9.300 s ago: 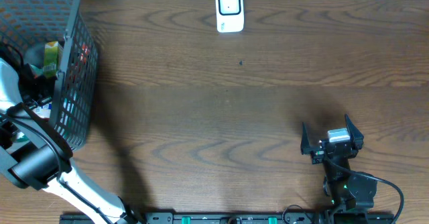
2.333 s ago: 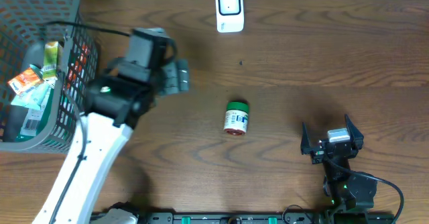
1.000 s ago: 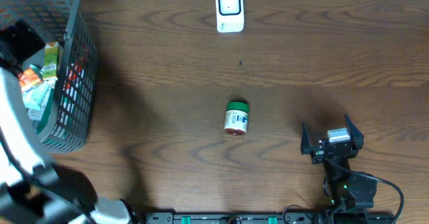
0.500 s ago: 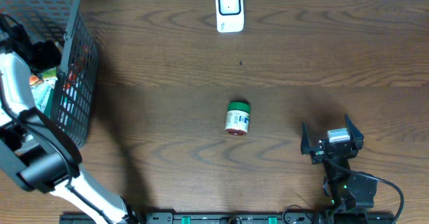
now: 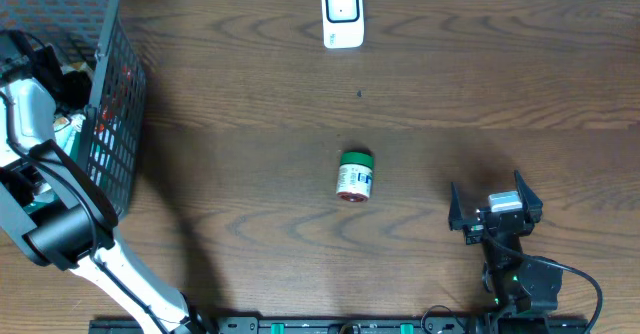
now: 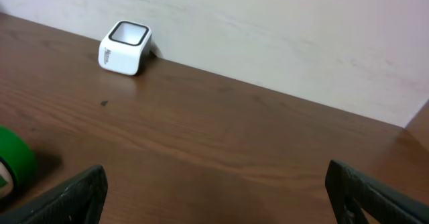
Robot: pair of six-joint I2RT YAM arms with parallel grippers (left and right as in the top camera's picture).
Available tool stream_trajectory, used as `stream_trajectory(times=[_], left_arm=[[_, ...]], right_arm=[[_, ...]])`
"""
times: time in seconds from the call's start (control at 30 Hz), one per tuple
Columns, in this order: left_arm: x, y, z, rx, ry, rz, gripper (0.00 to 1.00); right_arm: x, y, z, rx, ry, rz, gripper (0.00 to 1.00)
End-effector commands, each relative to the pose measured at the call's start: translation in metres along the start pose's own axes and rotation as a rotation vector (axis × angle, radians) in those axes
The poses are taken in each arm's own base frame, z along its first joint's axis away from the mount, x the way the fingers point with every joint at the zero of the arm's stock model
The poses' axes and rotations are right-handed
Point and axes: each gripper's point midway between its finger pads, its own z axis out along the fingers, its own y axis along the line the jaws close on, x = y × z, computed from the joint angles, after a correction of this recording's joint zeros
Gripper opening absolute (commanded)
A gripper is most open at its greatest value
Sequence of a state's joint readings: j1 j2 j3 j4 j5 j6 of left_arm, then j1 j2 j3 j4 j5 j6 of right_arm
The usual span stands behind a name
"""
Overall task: Scan the item barcode
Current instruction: 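Reach the left gripper back into the basket toward the green tea carton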
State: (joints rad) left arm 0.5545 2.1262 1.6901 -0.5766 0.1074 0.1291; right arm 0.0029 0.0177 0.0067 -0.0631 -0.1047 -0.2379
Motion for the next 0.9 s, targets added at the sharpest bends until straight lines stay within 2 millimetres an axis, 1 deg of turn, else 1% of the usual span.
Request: stream_trajectory(times=[0.0, 0.13, 0.23, 0.43, 0.47, 0.5, 0.57, 0.6, 0.63, 0.7, 0.77, 0.8, 0.83, 0.87], left_arm=[[-0.005, -0.003, -0.001, 0.023, -0.018, 0.007, 0.63], [-0.004, -0.010, -0.001, 0.067, -0.018, 0.007, 0.63], [-0.004, -0.011, -0.001, 0.067, -0.016, 0.008, 0.63], [0.010, -0.012, 0.006, 0.069, 0.016, 0.006, 0.61], [0.012, -0.012, 0.008, 0.070, 0.021, 0.005, 0.57], [0.013, -0.012, 0.008, 0.070, 0.023, 0.005, 0.49], [0.011, -0.012, 0.007, 0.069, 0.014, 0.001, 0.36], [0.008, -0.012, 0.005, 0.069, 0.007, -0.006, 0.31], [0.003, -0.012, 0.001, 0.068, -0.006, -0.016, 0.29], [-0.008, -0.011, -0.010, 0.067, -0.037, -0.037, 0.29], [-0.021, -0.012, -0.030, 0.065, -0.086, -0.039, 0.29], [-0.028, -0.012, -0.041, 0.063, -0.116, -0.036, 0.29], [-0.039, -0.012, -0.060, 0.061, -0.166, -0.032, 0.29], [-0.047, -0.012, -0.076, 0.060, -0.203, -0.028, 0.29]], right_arm=[[0.001, 0.000, 0.000, 0.000, 0.001, 0.014, 0.99], [0.001, 0.000, 0.000, 0.000, 0.001, 0.014, 0.99], [0.001, 0.000, 0.000, 0.000, 0.001, 0.014, 0.99], [0.001, 0.000, 0.000, 0.000, 0.001, 0.014, 0.99], [0.001, 0.000, 0.000, 0.000, 0.001, 0.014, 0.99], [0.001, 0.000, 0.000, 0.000, 0.001, 0.014, 0.99], [0.001, 0.000, 0.000, 0.000, 0.001, 0.014, 0.99], [0.001, 0.000, 0.000, 0.000, 0.001, 0.014, 0.99], [0.001, 0.000, 0.000, 0.000, 0.001, 0.014, 0.99], [0.001, 0.000, 0.000, 0.000, 0.001, 0.014, 0.99], [0.001, 0.000, 0.000, 0.000, 0.001, 0.014, 0.99], [0.001, 0.000, 0.000, 0.000, 0.001, 0.014, 0.99], [0.001, 0.000, 0.000, 0.000, 0.001, 0.014, 0.99], [0.001, 0.000, 0.000, 0.000, 0.001, 0.014, 0.99]])
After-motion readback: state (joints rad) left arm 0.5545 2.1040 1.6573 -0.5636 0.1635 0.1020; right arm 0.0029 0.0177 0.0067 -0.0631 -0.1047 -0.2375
